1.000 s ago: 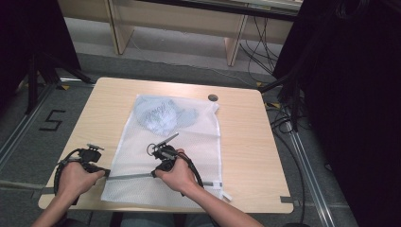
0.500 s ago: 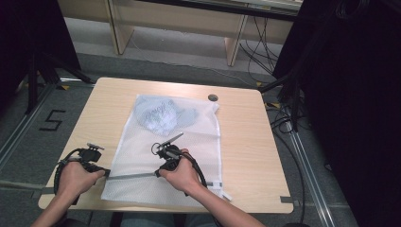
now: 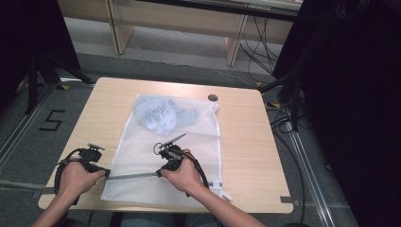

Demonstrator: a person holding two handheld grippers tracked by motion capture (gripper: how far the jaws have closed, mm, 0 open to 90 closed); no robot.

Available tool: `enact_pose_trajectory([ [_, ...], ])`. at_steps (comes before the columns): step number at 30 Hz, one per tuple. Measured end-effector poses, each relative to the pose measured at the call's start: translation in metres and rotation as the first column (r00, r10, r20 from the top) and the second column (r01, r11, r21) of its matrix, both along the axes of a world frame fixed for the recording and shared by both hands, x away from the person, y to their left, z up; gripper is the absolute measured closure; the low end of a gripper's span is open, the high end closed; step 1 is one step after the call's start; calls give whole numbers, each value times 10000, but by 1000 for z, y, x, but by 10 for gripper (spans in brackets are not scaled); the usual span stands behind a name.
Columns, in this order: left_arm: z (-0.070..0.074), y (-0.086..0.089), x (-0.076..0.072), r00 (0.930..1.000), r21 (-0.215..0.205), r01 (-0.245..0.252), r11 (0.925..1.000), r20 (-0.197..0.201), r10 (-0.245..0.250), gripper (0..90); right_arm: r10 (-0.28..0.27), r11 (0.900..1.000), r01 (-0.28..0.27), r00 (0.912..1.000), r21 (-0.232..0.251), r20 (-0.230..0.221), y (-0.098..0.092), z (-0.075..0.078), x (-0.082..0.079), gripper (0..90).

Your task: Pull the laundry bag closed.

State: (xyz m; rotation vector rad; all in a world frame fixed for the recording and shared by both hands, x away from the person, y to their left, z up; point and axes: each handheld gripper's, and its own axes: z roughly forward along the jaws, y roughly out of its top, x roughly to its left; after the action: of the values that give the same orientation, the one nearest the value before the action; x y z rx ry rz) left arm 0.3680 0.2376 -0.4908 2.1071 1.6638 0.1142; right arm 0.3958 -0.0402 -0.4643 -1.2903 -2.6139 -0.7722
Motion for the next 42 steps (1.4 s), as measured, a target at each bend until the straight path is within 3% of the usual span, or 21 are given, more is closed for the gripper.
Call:
enact_pose_trajectory([
  [10,0,0,0,10000,14,-6,10000,-5,6,900,79,9998,-82,9998,-188,-164,-6,1,-1,869],
  [16,0,0,0,10000,7,0,10000,-16,0,900,-92,9999,91,9998,-45,-158,-10,2,-1,870],
  [18,0,0,0,10000,26,-1,10000,-13,1,900,185,9998,-185,9998,-48,-117,-13,2,0,869],
  [23,0,1,0,10000,-21,2,10000,-7,-2,900,183,9998,-183,9998,40,-104,-15,1,-2,870],
  [24,0,0,0,10000,-12,-12,10000,-4,12,900,-63,9999,66,9998,138,-187,-14,0,-4,869],
  [29,0,0,0,10000,18,-4,10000,-13,4,900,-67,10000,68,9992,17,-388,-16,2,-4,870],
  [42,0,0,-1,10000,-6,-27,10000,56,27,899,-34,10000,34,9995,2,-324,-20,0,-4,870],
])
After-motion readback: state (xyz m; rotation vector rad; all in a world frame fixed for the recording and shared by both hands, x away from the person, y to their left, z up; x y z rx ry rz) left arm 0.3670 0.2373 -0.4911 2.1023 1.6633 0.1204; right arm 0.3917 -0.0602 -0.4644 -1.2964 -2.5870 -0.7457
